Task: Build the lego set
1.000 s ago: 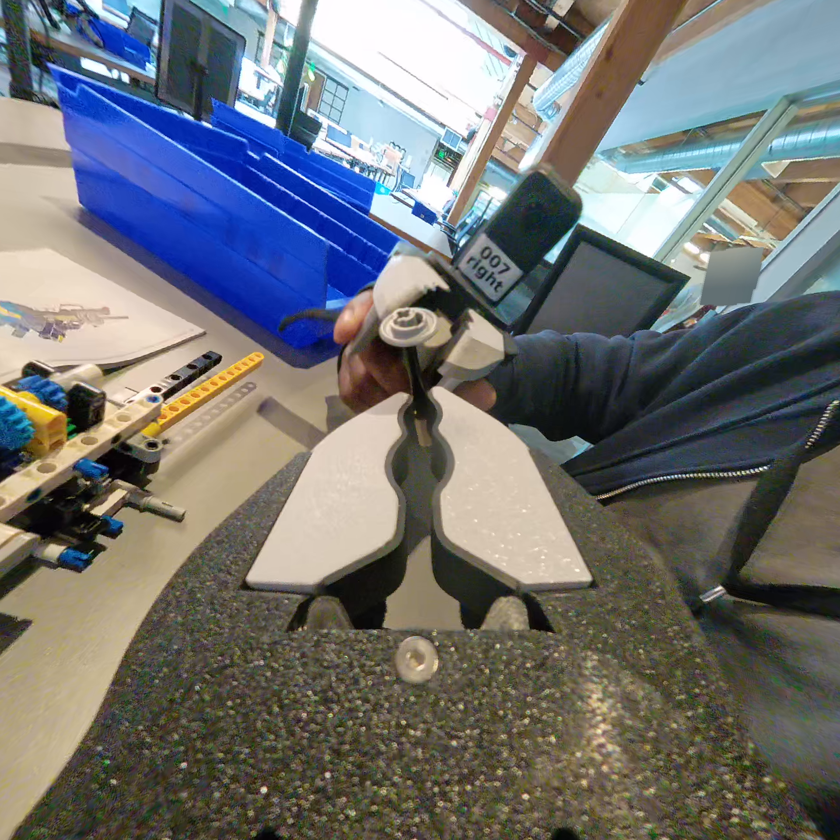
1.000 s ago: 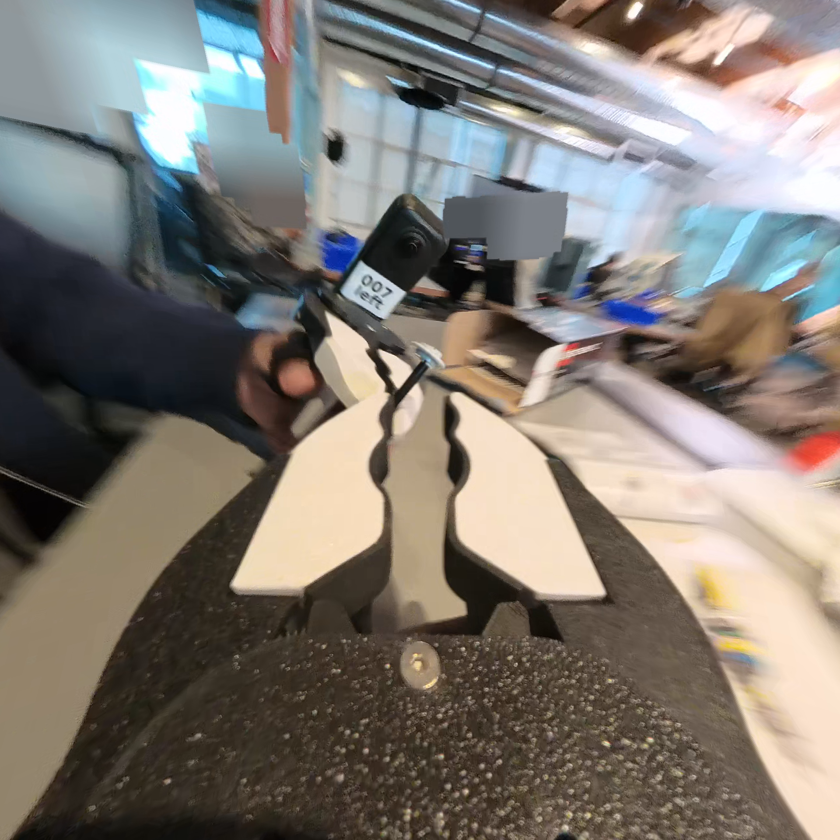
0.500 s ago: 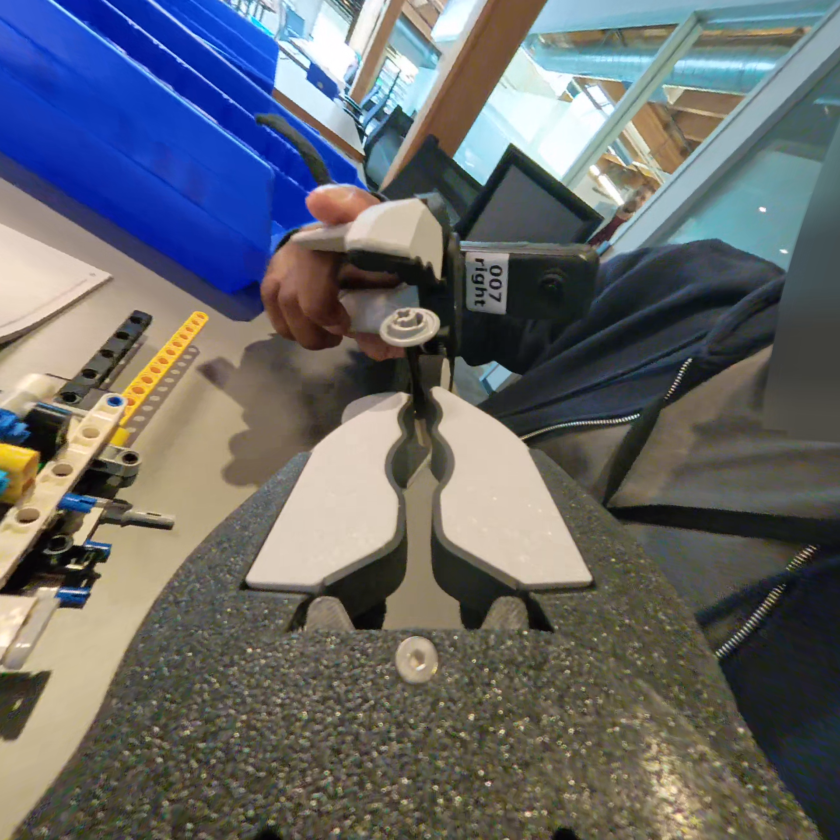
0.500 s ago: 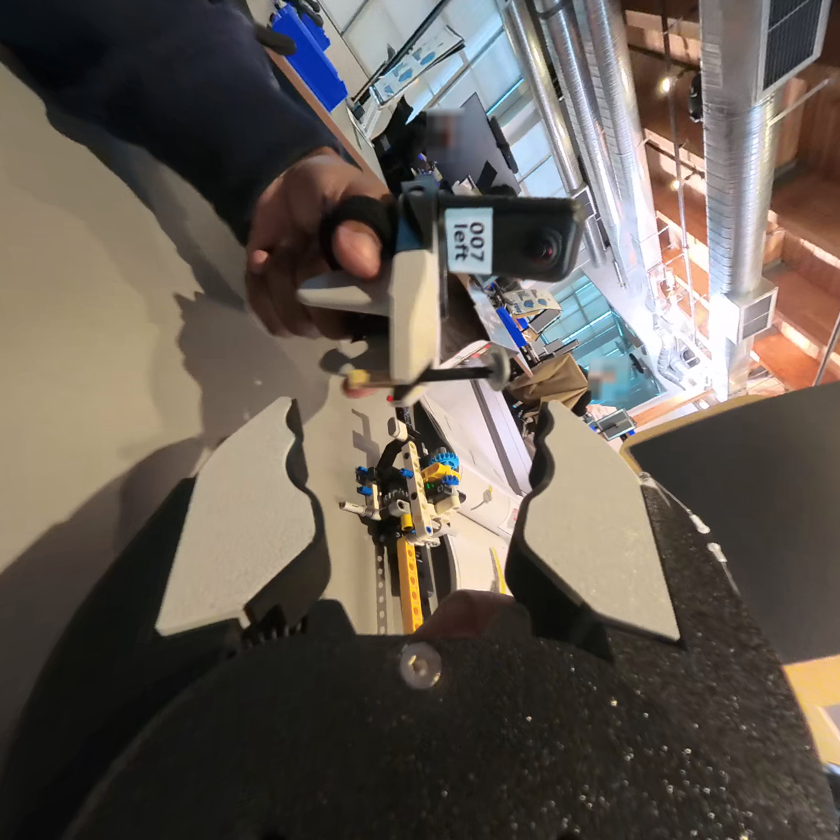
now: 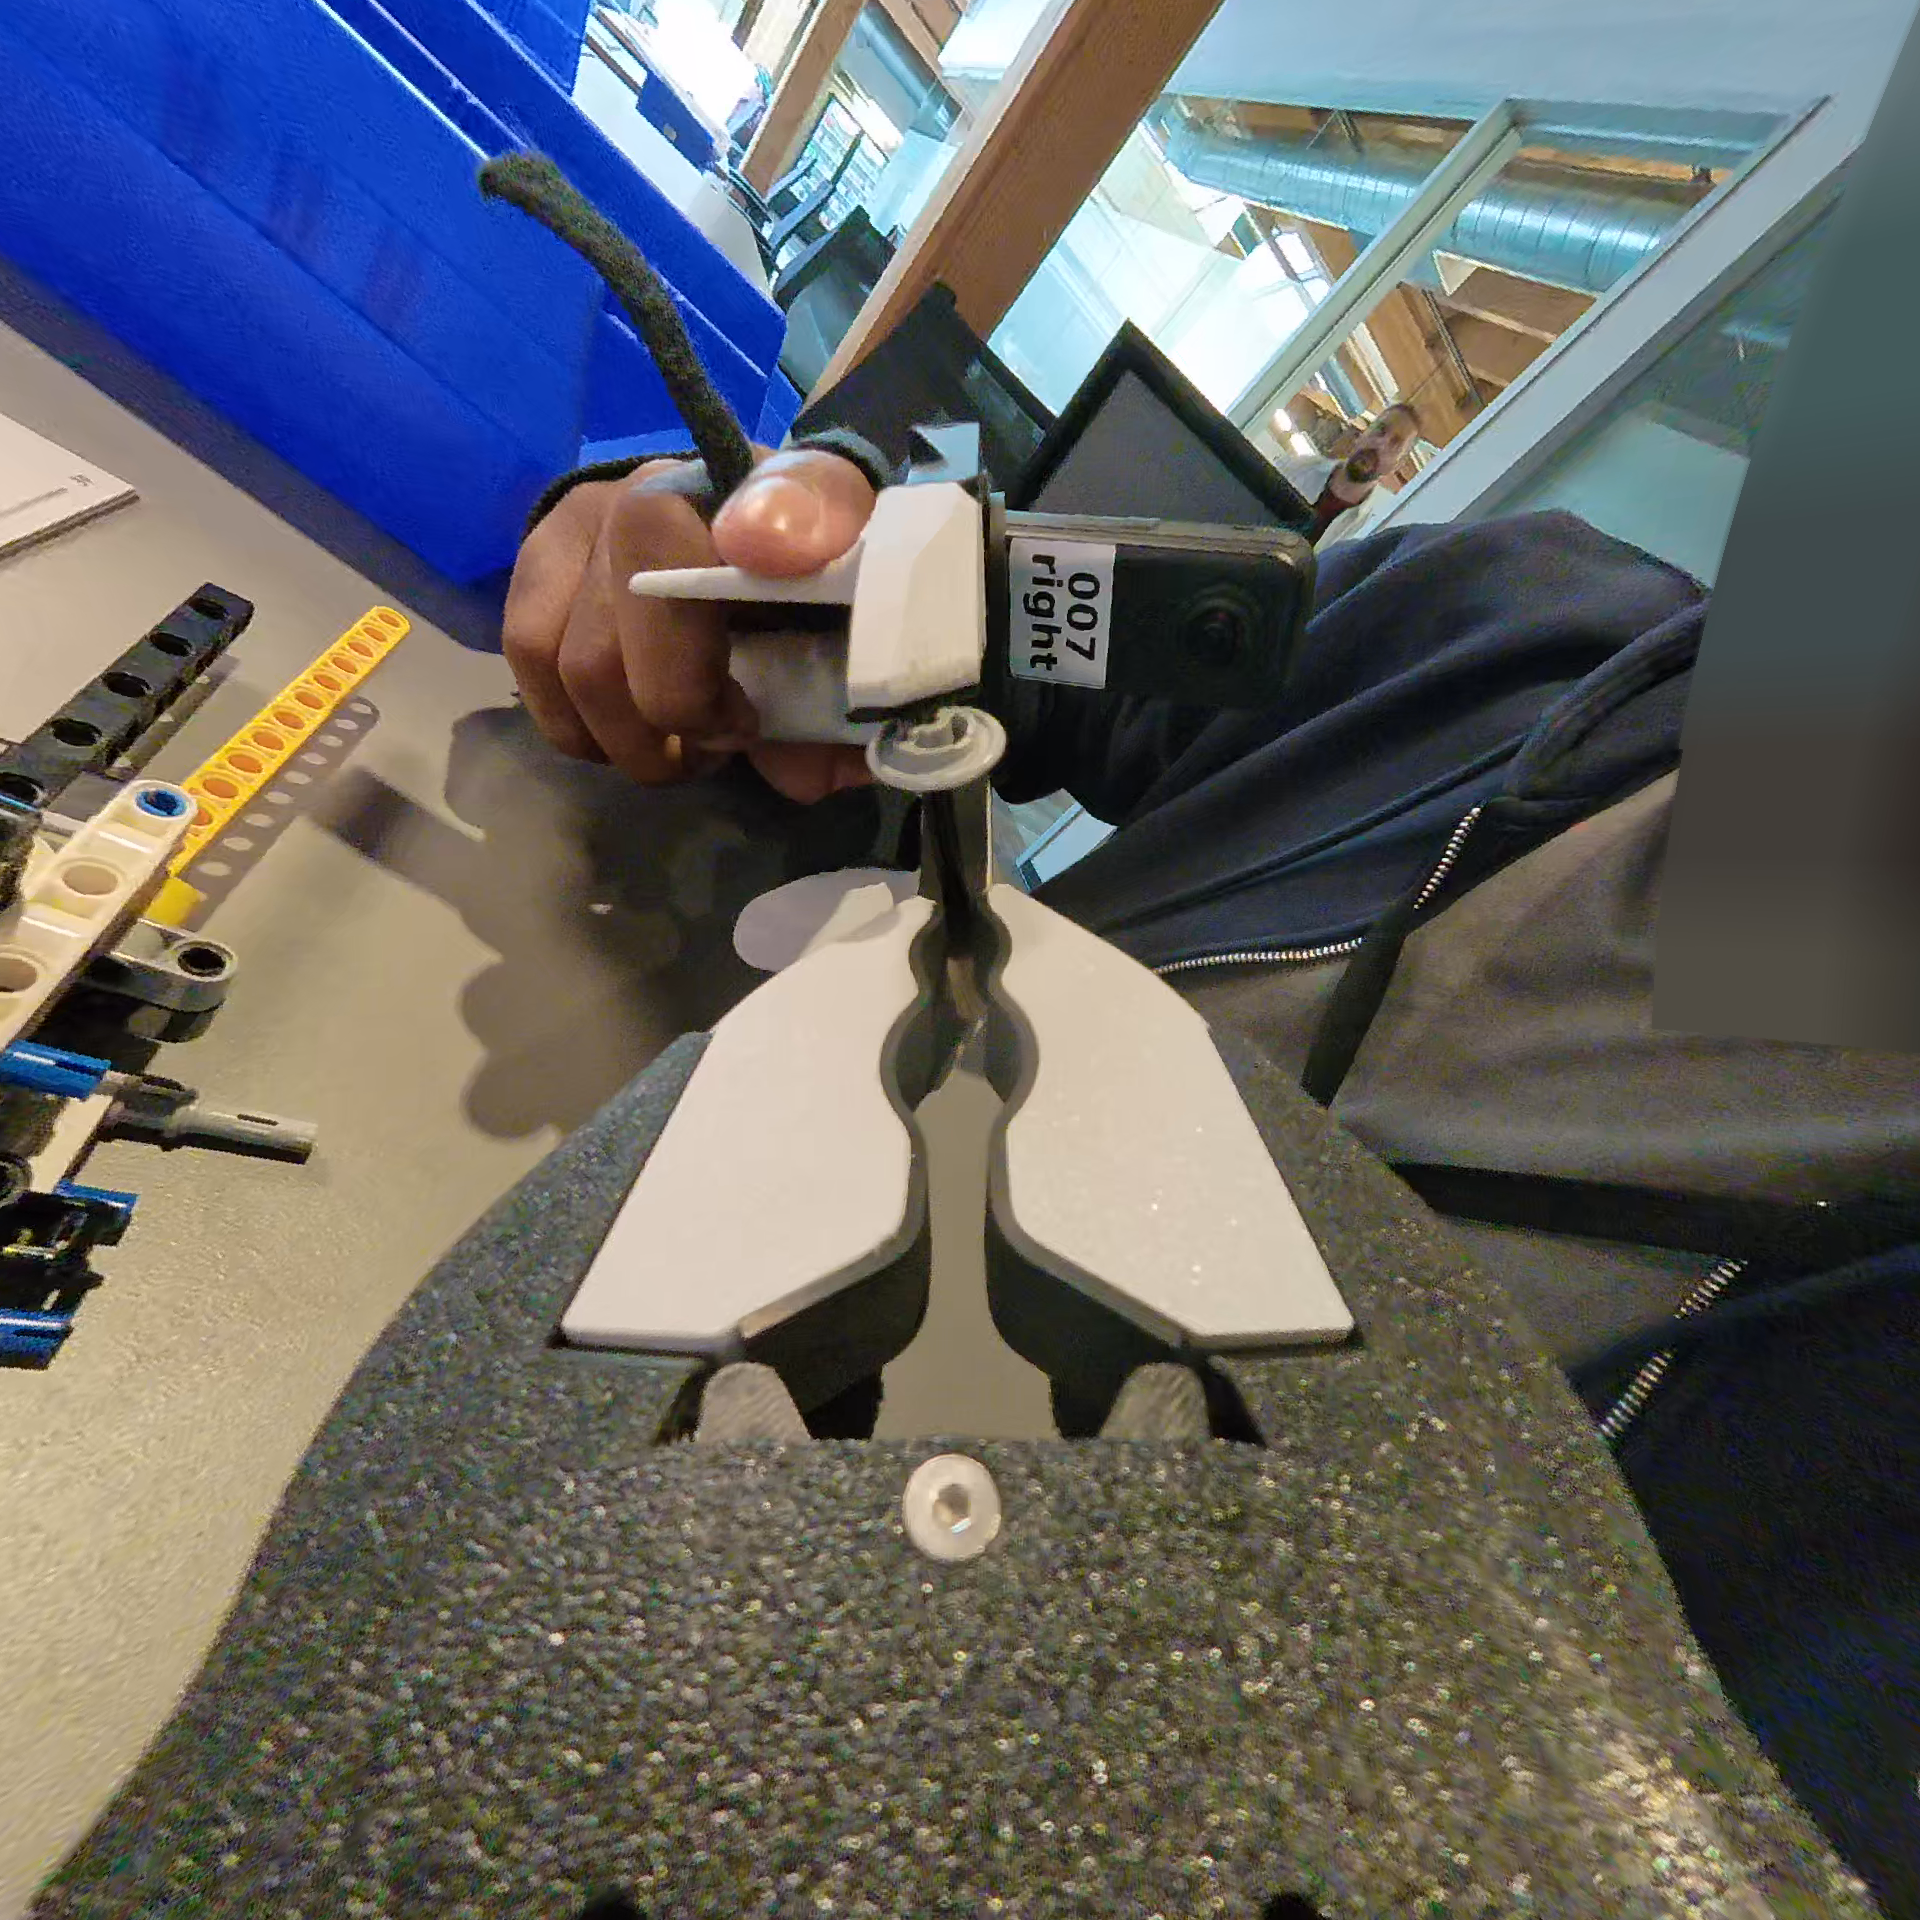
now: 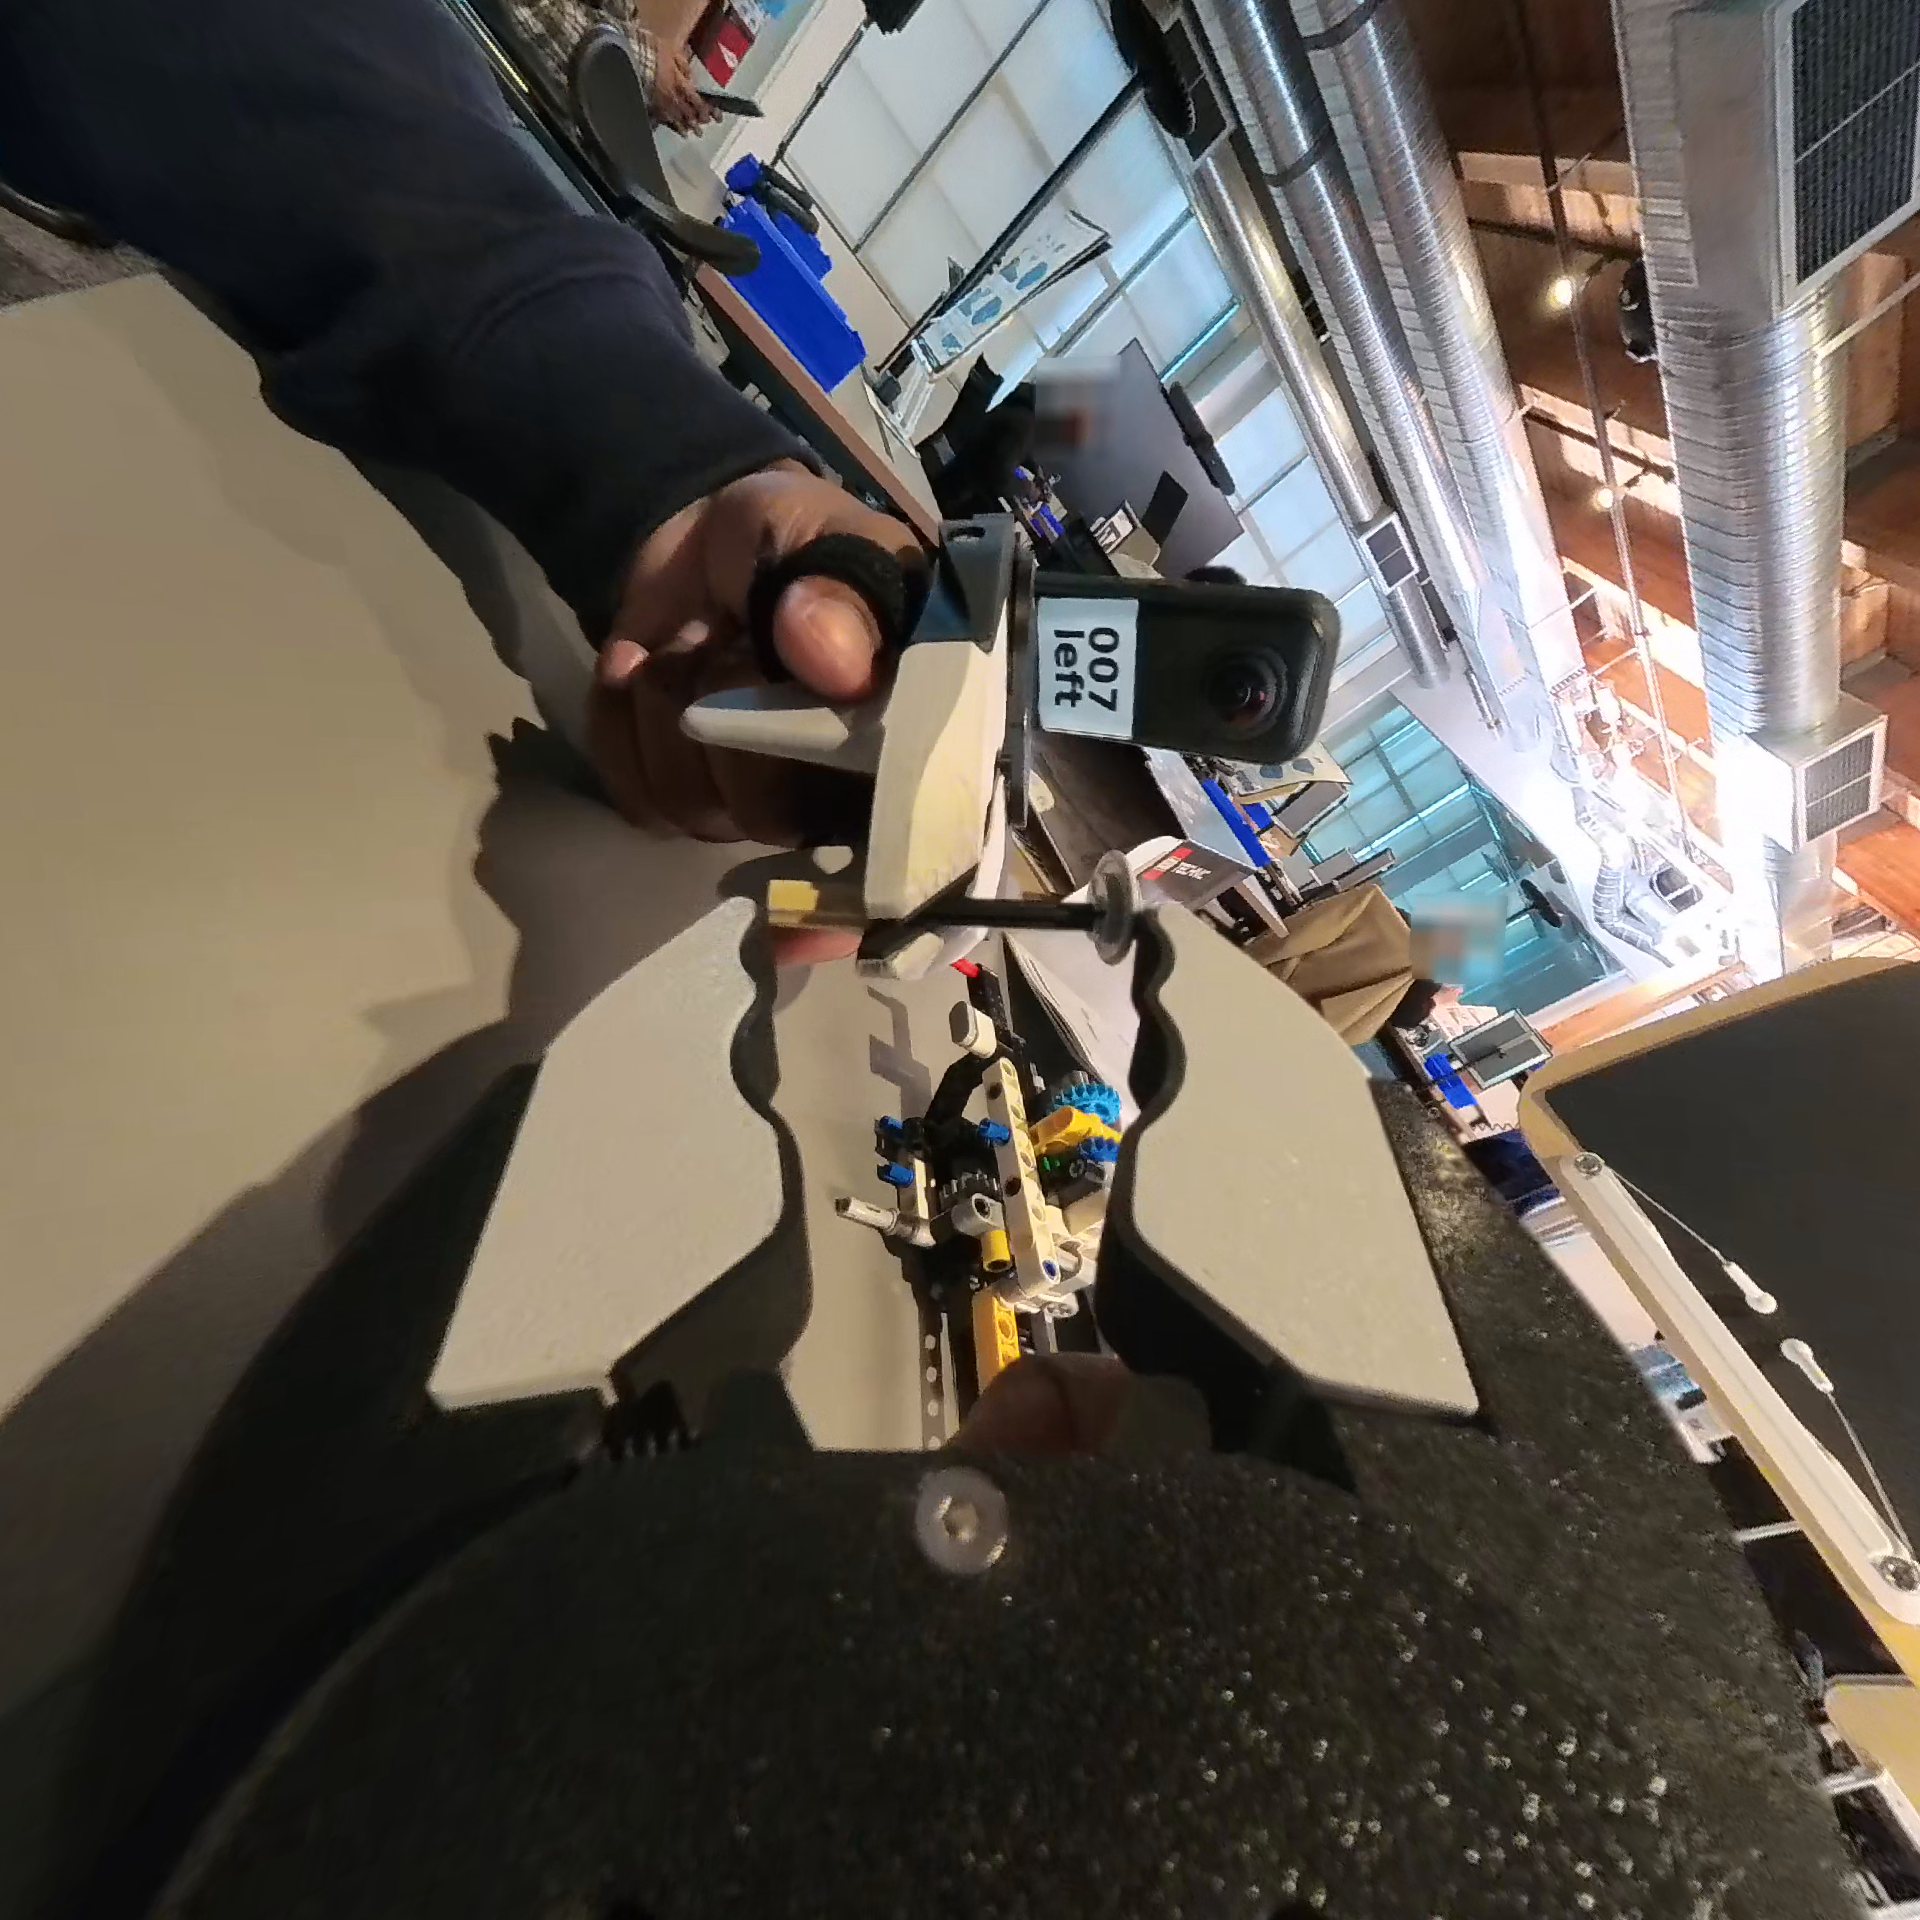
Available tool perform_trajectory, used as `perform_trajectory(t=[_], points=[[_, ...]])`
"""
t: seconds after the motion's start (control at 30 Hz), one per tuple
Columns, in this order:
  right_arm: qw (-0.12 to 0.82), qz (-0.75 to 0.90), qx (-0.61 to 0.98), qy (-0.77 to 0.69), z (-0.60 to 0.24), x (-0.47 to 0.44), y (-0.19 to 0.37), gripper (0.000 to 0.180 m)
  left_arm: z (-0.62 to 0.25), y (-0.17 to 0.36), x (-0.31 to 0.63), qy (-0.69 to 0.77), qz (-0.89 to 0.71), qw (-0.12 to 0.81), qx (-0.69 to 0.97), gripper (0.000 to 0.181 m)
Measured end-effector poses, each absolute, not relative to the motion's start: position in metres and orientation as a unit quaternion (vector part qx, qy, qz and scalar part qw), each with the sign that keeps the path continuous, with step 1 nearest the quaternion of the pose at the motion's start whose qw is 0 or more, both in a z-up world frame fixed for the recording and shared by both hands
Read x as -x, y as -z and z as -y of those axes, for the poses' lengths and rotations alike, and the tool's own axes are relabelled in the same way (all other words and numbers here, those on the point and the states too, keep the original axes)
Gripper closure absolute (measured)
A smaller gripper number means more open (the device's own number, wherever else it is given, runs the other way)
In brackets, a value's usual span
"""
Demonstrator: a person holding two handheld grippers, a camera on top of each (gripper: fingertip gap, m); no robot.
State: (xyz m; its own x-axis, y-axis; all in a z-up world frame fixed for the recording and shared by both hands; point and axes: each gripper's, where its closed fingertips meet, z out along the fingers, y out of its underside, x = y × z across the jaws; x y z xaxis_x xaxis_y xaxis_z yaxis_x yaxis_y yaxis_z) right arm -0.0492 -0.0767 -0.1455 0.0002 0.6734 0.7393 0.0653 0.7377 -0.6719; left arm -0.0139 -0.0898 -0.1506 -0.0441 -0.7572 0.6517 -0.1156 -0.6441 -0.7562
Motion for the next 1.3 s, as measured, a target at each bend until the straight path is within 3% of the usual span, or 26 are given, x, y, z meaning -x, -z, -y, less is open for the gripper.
perform_trajectory(t=[1.03, 1.13, 1.3], points=[[0.609, 0.7, 0.283, -0.244, 0.081, 0.042, 0.153, 0.115, 0.092, 0.156, 0.007, 0.631, -0.323, 0.242, 0.663, 0.177], [0.612, 0.692, 0.286, -0.254, 0.081, 0.042, 0.151, 0.107, 0.094, 0.157, 0.006, 0.627, -0.33, 0.239, 0.664, 0.177], [0.613, 0.698, 0.272, -0.25, 0.085, 0.041, 0.154, 0.113, 0.095, 0.159, 0.006, 0.627, -0.331, 0.232, 0.665, 0.177]])
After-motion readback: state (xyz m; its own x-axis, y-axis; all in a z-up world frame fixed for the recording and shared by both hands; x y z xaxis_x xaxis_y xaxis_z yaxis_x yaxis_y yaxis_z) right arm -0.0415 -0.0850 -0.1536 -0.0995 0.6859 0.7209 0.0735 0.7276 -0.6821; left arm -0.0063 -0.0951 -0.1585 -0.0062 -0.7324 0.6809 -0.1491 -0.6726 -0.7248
